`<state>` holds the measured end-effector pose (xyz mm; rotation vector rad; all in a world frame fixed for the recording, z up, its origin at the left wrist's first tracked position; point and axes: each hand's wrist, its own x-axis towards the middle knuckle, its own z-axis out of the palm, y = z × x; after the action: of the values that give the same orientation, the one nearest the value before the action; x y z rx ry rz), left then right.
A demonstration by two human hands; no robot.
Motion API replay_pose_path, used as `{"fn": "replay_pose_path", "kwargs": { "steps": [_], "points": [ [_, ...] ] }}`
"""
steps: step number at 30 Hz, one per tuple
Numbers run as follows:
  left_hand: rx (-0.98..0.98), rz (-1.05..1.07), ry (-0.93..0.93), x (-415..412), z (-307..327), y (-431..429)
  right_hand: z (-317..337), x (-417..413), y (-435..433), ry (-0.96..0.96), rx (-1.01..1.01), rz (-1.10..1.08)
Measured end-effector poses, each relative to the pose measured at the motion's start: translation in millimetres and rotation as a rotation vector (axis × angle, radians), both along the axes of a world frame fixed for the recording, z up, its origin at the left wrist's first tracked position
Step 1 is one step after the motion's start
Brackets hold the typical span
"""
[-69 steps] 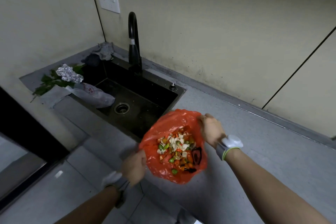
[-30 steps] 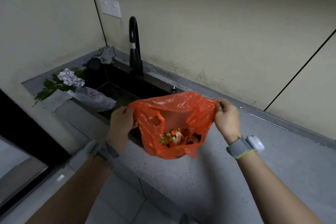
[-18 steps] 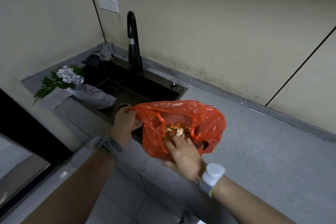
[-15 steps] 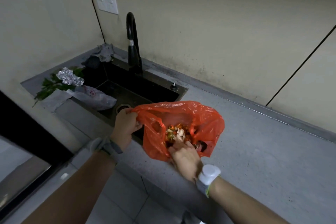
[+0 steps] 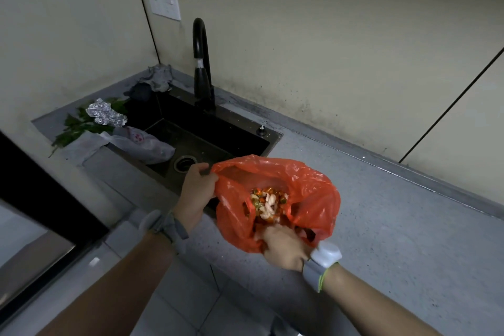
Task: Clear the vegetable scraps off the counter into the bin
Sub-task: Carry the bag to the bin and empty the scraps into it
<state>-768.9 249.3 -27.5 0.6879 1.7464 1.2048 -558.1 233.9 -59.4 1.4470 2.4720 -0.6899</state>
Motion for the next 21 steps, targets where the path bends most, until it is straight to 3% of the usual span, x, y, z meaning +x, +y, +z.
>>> {"fn": "replay_pose_path", "kwargs": {
  "steps": [3,4,6,8,9,10,11,13,15,18,21],
  "points": [
    [0.028,0.026,0.2,8.0,5.9,-7.9,3.7,7.2,-1.5,0.194,0.104,-0.086],
    [0.078,0.033,0.405,11.3,8.5,-12.9,5.0,10.4,0.6,0.231,0.107,-0.073],
    [0.3,-0.049,0.889,25.8,14.9,-24.9,14.6,14.7,0.9,0.17,-0.075,0.136],
    [0.501,-0.254,1.132,45.4,20.5,-34.7,22.5,20.0,3.4,0.219,-0.268,0.258],
    [0.481,-0.391,1.186,54.6,23.7,-36.2,26.9,25.4,9.6,0.332,-0.236,0.172],
    [0.351,-0.526,1.232,60.5,20.9,-35.8,26.3,33.1,20.7,0.437,-0.113,0.042],
    [0.148,-0.635,1.29,63.9,15.9,-36.1,25.4,41.9,32.8,0.425,0.082,-0.058],
    [-0.174,-0.778,1.458,57.7,-0.4,-40.8,22.9,56.7,44.4,-0.009,0.415,-0.048],
    [-0.263,-0.862,1.596,47.7,-13.3,-48.3,10.7,67.1,45.2,-0.362,0.436,-0.03],
    [-0.31,-0.917,1.716,36.0,-27.6,-55.1,5.2,81.4,45.0,-0.478,0.445,-0.057],
    [-0.365,-0.953,1.706,29.1,-23.1,-54.3,15.3,92.1,49.3,-0.533,0.449,-0.041]
  ]
}}
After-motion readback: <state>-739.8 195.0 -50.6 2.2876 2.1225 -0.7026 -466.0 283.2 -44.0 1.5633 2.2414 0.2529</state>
